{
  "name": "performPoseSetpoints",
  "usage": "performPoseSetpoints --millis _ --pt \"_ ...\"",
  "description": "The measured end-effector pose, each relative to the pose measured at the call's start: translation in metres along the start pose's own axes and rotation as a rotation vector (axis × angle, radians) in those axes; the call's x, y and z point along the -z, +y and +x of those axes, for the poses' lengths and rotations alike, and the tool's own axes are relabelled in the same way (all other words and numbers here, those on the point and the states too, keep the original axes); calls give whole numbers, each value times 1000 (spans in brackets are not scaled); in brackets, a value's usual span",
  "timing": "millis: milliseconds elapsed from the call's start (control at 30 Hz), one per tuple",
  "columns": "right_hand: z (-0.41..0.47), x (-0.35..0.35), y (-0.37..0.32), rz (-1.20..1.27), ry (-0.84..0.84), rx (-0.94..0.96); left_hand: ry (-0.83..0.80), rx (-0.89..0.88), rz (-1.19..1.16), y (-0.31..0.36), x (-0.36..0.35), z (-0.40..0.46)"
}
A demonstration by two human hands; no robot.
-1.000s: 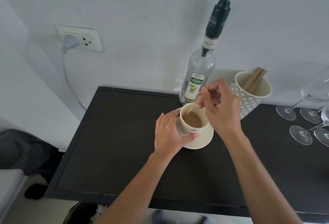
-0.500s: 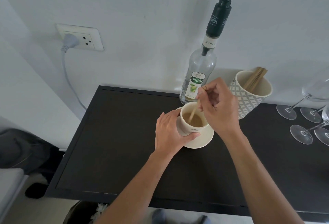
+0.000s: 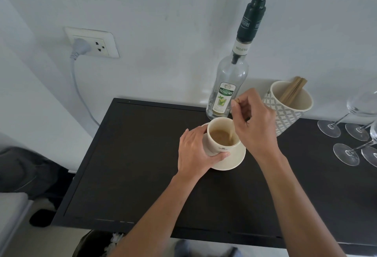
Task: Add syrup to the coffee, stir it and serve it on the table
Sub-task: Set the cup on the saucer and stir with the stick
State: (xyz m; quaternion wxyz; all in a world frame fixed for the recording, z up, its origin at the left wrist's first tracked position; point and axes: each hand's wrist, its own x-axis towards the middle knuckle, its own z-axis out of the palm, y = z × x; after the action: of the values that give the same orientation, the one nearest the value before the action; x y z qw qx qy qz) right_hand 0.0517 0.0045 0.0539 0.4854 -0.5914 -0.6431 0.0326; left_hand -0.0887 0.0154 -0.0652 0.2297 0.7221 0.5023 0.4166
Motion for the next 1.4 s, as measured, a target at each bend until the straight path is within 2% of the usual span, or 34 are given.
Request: performPoseSetpoints --millis 100,267,400,533,700,833,1000,1133,1267,1400 --pt "-3 -1 -5 160 -46 -108 -3 -4 2 0 0 0" --pt "0 2 1 -49 20 27 -2 -2 1 0 0 0" --pt "-2 0 -5 133 -47 -74 -10 2 -5 0 0 0" --pt "1 1 2 -52 36 31 -4 -1 -7 0 0 0" --pt "-3 -1 -5 188 -80 -90 -8 2 -7 -1 -1 0" --pt "1 3 2 -35 -24 41 -4 -10 -1 -2 -1 0" --pt "-1 0 -5 130 -87 -52 -4 -8 3 -2 -1 0" --pt "3 1 2 -39 -35 57 -7 -7 0 -2 -1 0" --pt "0 -2 -5 143 -84 -55 -12 1 2 -1 -1 0" --pt "3 0 3 -35 -1 45 -8 -8 11 -2 -1 0"
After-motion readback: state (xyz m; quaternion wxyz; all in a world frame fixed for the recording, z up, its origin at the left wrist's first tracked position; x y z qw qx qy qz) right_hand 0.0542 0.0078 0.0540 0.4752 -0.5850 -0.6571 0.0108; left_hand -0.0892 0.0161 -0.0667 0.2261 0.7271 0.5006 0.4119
